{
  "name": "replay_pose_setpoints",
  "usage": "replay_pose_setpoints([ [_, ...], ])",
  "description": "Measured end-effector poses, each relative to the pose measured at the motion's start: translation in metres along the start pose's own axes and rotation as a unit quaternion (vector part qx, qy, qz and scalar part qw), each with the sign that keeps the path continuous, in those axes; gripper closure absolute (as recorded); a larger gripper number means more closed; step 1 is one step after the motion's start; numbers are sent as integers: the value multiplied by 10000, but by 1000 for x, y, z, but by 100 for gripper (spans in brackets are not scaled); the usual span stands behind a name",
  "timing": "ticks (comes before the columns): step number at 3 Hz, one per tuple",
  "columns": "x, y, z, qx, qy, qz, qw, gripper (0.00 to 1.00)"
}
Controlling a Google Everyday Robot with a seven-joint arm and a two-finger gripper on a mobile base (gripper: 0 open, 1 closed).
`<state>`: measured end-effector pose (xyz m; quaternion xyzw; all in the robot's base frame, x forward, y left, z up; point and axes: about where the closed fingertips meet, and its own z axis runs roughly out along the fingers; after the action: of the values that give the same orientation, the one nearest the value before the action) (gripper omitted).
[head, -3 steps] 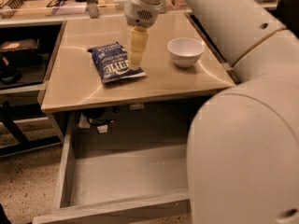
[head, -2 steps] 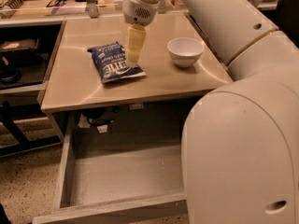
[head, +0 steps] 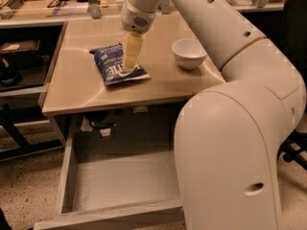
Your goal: Place blue chip bag into top drawer
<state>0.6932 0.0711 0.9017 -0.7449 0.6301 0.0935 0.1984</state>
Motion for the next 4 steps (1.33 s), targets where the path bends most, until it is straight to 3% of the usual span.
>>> replay_pose_setpoints([
  [2,-3,-28,53,-289,-205,32,9994,0],
  [4,-2,-41,83,-415,-337,73,9985,0],
])
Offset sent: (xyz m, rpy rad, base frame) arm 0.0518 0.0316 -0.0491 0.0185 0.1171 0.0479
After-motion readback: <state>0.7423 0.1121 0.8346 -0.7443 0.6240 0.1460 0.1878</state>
